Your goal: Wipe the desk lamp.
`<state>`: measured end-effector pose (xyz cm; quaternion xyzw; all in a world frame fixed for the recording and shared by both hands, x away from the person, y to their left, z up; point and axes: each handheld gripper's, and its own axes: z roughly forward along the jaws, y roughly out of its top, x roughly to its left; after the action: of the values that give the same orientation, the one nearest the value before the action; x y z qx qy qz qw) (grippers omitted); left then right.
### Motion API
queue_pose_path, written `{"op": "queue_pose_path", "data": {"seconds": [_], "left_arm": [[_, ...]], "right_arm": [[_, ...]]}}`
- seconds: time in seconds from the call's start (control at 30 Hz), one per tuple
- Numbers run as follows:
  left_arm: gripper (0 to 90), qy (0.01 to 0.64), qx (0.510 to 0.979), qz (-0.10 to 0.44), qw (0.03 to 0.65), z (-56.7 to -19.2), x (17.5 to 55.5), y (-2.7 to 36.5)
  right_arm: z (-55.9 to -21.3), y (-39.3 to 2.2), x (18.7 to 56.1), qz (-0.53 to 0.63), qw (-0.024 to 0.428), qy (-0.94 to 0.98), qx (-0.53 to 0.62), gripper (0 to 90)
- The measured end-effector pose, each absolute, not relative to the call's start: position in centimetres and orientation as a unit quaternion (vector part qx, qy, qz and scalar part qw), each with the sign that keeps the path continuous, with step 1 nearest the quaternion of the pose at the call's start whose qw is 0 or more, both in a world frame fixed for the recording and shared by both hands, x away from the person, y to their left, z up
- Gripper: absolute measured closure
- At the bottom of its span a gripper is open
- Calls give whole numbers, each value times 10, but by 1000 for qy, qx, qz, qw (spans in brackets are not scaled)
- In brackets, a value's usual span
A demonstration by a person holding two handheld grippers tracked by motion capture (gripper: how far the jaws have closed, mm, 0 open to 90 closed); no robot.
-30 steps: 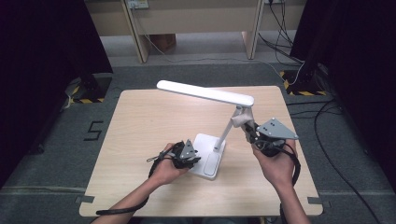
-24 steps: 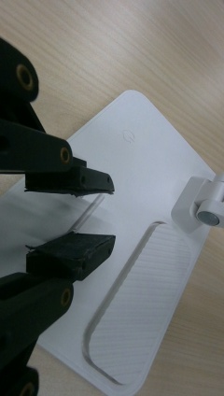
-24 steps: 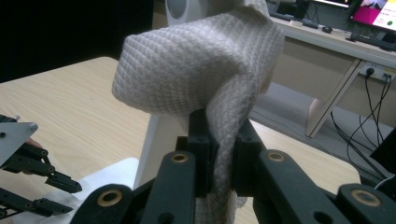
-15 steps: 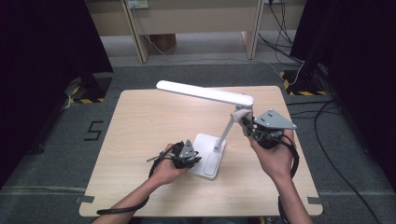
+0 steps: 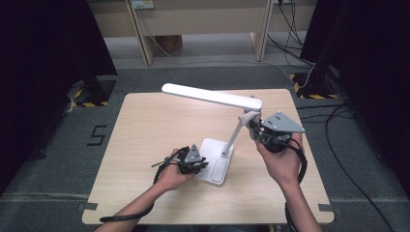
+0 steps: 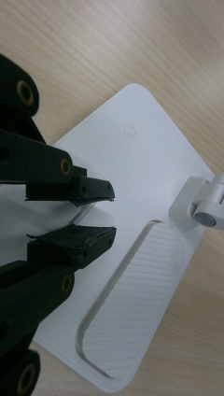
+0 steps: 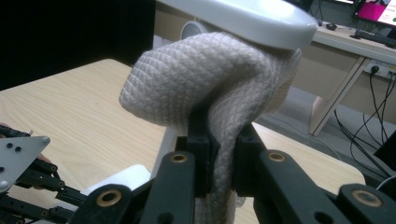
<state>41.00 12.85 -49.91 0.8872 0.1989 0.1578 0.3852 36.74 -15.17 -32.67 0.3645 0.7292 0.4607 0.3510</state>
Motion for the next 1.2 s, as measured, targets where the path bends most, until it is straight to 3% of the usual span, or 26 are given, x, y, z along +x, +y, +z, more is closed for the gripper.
{"op": "queue_pose_path", "data": {"seconds": [1.2], "left_arm": [[750, 201, 885, 163, 386, -500, 409, 128]], "right_arm": [[-339, -150, 369, 456, 348, 734, 363, 814]]}}
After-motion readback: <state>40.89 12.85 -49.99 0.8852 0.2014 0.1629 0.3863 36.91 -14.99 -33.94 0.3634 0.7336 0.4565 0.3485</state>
